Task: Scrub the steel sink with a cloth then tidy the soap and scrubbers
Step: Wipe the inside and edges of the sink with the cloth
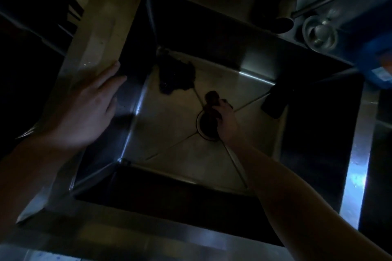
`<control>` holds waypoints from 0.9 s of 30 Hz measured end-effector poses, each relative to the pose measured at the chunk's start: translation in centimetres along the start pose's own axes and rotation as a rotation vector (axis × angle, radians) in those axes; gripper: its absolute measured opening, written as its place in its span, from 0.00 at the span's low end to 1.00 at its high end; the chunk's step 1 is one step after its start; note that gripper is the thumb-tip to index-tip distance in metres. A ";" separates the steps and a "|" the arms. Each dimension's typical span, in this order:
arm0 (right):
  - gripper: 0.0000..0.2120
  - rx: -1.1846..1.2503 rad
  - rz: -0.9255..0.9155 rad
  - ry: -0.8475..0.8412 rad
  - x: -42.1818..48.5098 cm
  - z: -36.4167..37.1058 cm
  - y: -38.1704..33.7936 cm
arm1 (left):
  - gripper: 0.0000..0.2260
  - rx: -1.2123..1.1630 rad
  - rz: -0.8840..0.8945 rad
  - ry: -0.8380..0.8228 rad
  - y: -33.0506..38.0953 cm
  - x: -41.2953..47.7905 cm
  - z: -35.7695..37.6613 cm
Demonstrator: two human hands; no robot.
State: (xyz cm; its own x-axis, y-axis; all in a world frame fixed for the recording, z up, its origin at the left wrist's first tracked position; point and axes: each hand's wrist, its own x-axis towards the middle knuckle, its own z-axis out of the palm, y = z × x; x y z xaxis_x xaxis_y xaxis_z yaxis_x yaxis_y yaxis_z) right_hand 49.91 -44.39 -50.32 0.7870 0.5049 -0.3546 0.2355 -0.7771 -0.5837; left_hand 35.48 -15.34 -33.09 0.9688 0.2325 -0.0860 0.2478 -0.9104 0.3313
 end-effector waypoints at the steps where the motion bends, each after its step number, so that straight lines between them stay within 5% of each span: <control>1: 0.18 0.033 0.047 0.048 0.1 -0.7 0.3 | 0.18 0.010 0.003 0.008 0.2 0.0 -0.1; 5: 0.24 0.183 0.256 0.113 3.3 -3.7 0.3 | 0.19 0.031 -0.033 0.006 1.0 0.1 -0.8; 8: 0.23 0.128 0.229 0.187 7.3 -4.6 -0.5 | 0.19 0.034 -0.033 0.015 1.3 -0.1 -1.0; 13: 0.17 -0.343 -0.209 -0.052 10.8 -2.5 -2.7 | 0.20 0.034 -0.031 0.012 1.0 -0.1 -0.7; 19: 0.21 -0.373 -0.405 -0.180 5.0 -1.4 -1.3 | 0.20 0.079 0.001 0.026 0.7 -0.1 -0.3; 27: 0.19 -0.159 -0.166 0.078 8.4 -1.6 -2.7 | 0.14 0.131 0.147 0.114 1.0 0.0 -0.6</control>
State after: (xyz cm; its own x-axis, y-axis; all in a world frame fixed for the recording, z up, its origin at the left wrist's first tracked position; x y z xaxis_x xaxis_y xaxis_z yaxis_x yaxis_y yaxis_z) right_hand 56.81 -38.66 -50.57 0.7700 0.6052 -0.2022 0.4474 -0.7380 -0.5052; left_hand 35.70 -16.09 -32.23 0.9902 0.1246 0.0635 0.1091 -0.9723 0.2067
